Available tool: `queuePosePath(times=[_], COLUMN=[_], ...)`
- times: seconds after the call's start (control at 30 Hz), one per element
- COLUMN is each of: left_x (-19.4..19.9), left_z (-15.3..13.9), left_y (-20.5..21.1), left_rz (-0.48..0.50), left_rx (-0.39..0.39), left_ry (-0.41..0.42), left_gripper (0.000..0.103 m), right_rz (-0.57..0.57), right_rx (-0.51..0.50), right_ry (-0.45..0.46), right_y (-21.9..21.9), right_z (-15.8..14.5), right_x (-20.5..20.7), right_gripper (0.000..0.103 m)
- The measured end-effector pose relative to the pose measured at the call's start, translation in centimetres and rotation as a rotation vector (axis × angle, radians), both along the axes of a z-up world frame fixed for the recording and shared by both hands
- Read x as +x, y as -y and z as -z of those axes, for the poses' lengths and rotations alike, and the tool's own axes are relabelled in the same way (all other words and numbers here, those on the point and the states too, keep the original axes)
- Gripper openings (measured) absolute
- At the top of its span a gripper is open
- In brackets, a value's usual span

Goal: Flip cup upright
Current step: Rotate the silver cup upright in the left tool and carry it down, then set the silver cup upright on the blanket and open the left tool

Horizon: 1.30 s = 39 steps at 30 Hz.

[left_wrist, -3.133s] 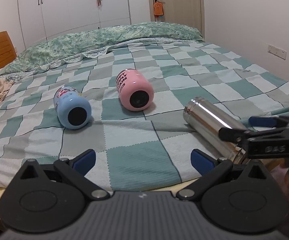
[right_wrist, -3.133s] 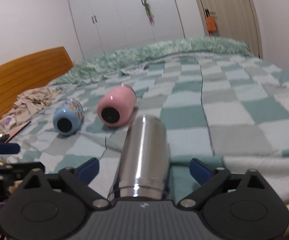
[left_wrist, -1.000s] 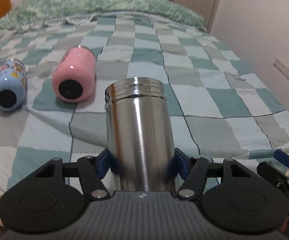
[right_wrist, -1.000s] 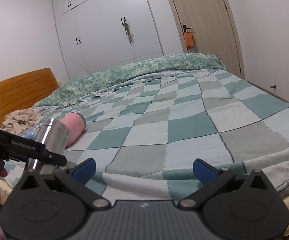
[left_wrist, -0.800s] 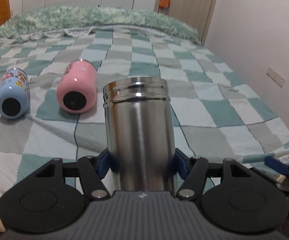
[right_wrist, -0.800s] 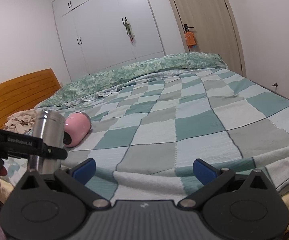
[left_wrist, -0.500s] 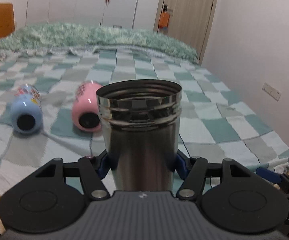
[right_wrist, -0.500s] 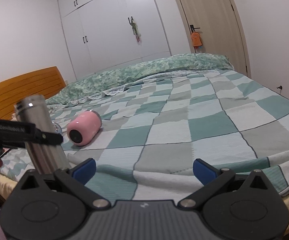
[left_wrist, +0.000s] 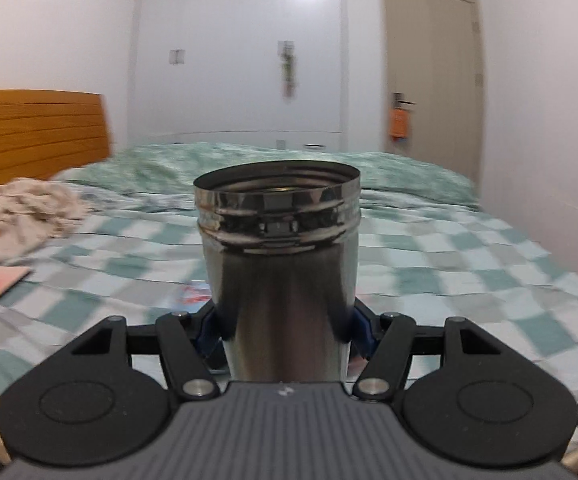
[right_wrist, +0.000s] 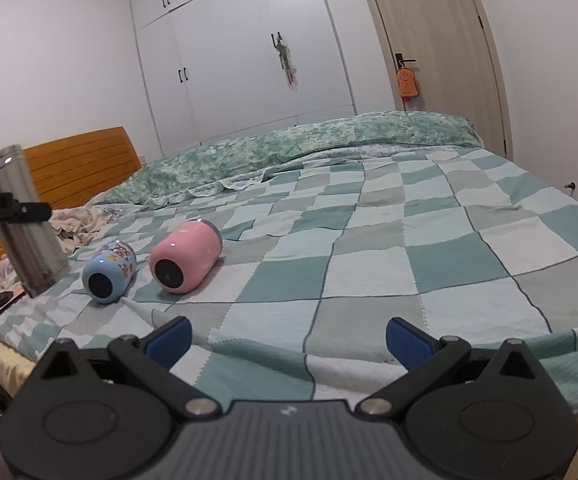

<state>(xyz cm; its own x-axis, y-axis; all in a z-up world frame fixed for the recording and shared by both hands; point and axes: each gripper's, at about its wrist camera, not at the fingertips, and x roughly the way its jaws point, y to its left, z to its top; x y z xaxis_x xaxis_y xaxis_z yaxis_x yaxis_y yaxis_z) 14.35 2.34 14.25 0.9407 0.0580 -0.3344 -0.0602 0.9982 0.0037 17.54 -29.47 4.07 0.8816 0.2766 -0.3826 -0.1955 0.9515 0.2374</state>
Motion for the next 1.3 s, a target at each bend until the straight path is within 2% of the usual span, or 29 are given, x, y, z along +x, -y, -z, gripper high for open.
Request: queuePosePath(times=[0.17, 0.3, 0.37, 0.43, 0.53, 0.6, 0.8, 0.83, 0.87, 0.93, 0.97, 1.3], left_x=[2.1, 3.5, 4.4, 5.6, 5.7, 5.7, 4.7, 4.5, 4.1, 3.2, 2.7, -3.2], left_z=[2.1, 4.5, 6.8, 9.6, 11.6, 11.6, 11.8, 11.5, 11.3, 10.8, 10.5, 6.2], left_y=[-4.6, -7.2, -8.1, -8.6, -9.0, -9.1, -9.1, -9.1, -9.1, -9.2, -9.2, -7.4], left_rz=[-0.116, -0.173, -0.189, -0.200, -0.181, -0.188, -0.186, -0.194, -0.202, -0.211, -0.212, -0.201], left_rx=[0.030, 0.046, 0.056, 0.066, 0.068, 0.043, 0.033, 0.033, 0.036, 0.043, 0.045, 0.031], left_ry=[0.010, 0.018, -0.002, -0.073, -0.051, -0.054, -0.032, -0.028, -0.015, 0.026, 0.047, 0.163], left_gripper=[0.064, 0.064, 0.064, 0.064, 0.063, 0.063, 0.065, 0.073, 0.086, 0.101, 0.103, 0.103], right_rz=[-0.014, -0.016, -0.015, -0.016, -0.019, -0.019, -0.015, -0.013, -0.012, -0.013, -0.014, -0.004], right_rx=[-0.026, -0.040, -0.046, -0.056, -0.068, -0.075, -0.079, -0.079, -0.078, -0.076, -0.075, -0.068], right_ry=[-0.004, -0.012, -0.017, -0.023, -0.030, -0.030, -0.022, -0.023, -0.024, -0.021, -0.019, 0.020], right_y=[-1.4, -2.4, -2.7, -3.1, -3.4, -3.5, -3.5, -3.5, -3.4, -3.2, -3.2, -2.6], right_z=[0.2, 0.5, 0.6, 0.8, 1.0, 1.0, 0.9, 0.9, 0.9, 0.9, 0.8, 0.1], right_x=[1.0, 1.9, 2.3, 2.4, 2.6, 2.6, 2.4, 2.4, 2.4, 2.2, 2.1, -0.1], right_gripper=[0.103, 0.103, 0.103, 0.103, 0.103, 0.103, 0.103, 0.103, 0.103, 0.103, 0.103, 0.103])
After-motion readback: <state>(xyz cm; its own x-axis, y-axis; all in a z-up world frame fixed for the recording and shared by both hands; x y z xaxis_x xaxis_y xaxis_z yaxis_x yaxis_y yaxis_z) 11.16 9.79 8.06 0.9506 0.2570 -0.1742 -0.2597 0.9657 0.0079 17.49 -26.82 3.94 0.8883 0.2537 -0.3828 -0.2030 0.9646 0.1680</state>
